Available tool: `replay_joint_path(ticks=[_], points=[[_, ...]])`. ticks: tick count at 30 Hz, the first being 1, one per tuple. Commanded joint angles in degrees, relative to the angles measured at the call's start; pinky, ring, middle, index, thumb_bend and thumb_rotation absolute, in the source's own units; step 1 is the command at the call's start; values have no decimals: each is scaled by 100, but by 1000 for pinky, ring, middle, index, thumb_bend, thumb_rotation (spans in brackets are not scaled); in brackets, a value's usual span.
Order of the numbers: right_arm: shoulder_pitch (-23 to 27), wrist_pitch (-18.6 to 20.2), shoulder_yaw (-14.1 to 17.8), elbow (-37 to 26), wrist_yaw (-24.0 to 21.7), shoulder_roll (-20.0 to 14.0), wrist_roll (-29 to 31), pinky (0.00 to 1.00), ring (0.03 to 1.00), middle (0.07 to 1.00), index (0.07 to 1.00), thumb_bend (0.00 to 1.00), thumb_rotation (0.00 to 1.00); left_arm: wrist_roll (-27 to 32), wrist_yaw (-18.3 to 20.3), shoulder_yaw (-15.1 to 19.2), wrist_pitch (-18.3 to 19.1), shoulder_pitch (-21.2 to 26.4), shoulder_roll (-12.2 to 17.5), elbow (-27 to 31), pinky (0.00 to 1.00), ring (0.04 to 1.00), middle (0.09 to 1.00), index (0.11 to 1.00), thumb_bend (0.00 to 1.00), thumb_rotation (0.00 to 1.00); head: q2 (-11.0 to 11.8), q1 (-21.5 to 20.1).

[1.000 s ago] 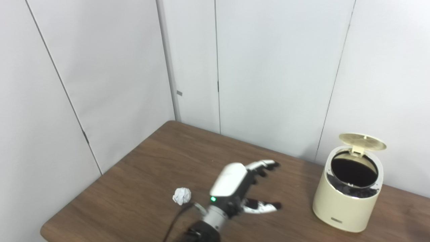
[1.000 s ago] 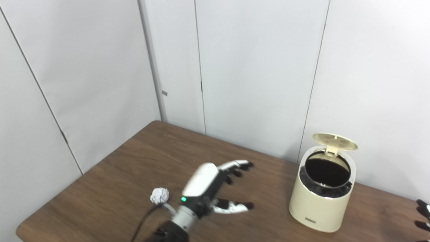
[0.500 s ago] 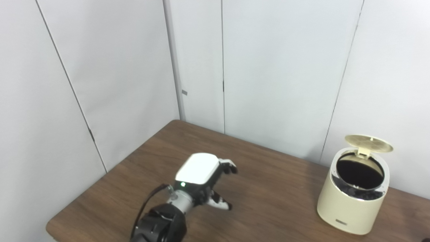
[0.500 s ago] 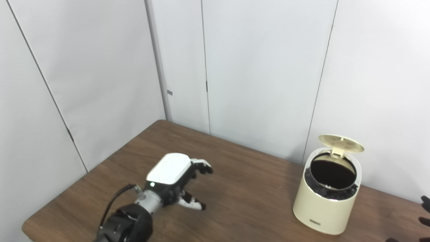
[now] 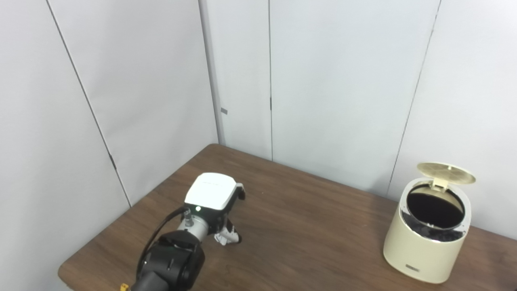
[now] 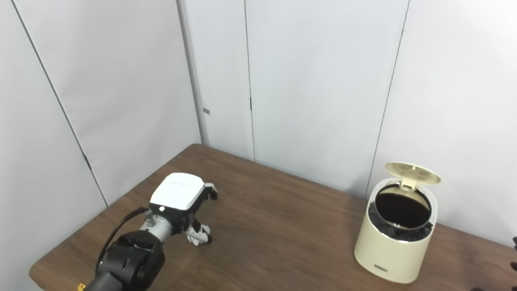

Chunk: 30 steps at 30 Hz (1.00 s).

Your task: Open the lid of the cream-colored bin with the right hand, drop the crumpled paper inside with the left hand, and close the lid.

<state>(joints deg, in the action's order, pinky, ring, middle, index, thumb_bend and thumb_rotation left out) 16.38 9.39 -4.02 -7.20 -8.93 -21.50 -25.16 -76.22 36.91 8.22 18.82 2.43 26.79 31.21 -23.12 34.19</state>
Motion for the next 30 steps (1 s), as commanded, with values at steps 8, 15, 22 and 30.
replay_joint_path(ticks=[8,15,22,30], points=[[208,-123,32,-176,42,-38,49,694,867,960,988,1000,789,-110,-100,53,-1,133,58,-478,537,678,681,708,911,192,-34,-86],[184,-250,25,-106,64,-79,72,687,868,967,999,998,772,-93,-306,-55,-21,205,75,-961,495,628,648,670,902,209,-53,-106],[163,-336,38,-45,78,-72,138,699,875,973,1000,984,764,-73,-558,-181,26,210,68,-1348,442,571,617,671,875,204,-71,-119],[132,-265,41,-120,32,-88,151,685,871,977,1000,978,757,-57,-576,-298,118,173,94,-1536,489,609,619,684,860,203,-141,-131]])
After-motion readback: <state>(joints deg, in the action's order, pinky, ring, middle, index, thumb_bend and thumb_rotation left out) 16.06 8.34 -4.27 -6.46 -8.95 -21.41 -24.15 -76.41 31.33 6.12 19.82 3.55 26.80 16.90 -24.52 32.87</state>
